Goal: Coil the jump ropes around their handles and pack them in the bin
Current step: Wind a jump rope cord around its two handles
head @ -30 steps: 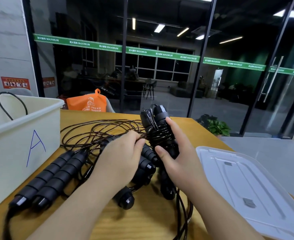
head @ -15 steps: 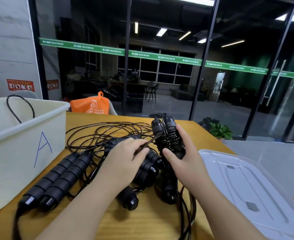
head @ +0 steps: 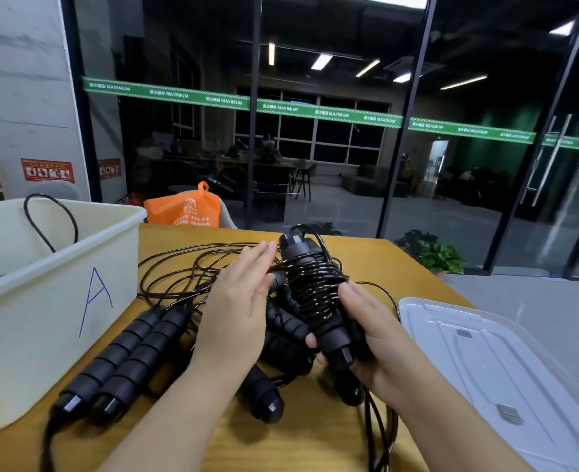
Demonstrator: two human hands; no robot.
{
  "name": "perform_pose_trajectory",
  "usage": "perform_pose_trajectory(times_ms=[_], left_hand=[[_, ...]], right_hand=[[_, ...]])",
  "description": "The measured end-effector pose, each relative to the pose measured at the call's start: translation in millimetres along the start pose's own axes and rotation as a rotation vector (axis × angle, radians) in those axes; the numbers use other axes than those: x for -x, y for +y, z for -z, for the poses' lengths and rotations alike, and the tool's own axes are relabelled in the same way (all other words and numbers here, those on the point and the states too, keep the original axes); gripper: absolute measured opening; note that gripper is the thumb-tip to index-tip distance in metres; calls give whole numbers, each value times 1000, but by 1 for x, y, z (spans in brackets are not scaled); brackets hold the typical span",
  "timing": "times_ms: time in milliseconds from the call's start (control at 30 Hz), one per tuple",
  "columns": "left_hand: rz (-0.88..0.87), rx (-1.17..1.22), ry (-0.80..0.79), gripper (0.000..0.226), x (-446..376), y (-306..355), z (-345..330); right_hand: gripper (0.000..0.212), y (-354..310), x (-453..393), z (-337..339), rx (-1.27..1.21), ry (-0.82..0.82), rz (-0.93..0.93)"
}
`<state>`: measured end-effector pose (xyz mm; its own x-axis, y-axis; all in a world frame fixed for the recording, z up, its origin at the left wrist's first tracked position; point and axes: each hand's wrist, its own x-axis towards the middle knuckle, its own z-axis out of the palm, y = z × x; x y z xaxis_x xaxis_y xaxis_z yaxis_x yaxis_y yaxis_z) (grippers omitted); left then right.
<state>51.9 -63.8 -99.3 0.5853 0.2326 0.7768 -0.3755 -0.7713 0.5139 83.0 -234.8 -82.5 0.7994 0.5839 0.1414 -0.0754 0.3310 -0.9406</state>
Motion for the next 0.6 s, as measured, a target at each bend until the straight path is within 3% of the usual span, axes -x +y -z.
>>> perform_pose_trajectory(times_ms=[167,233,367,467,533,600], left_hand=[[-111,113,3,54,5,0,1],[-93,231,3,42,6,3,1],[458,662,75,22,-3,18,9],[701,847,-43,57,-6,11,13],[794,1068,-153,65,-7,6,17],[908,1245,-236,51,-9,8,24]], right_hand=[[43,-2,1,2,-146,25,-72],[39,-3,1,2,-176,16,-93],[48,0,3,2,-180,-23,-94],[75,4,2,3,-186,-138,-87],[68,2,3,3,-163,-256,-85],[52,-2,6,4,-105,-373,-88]])
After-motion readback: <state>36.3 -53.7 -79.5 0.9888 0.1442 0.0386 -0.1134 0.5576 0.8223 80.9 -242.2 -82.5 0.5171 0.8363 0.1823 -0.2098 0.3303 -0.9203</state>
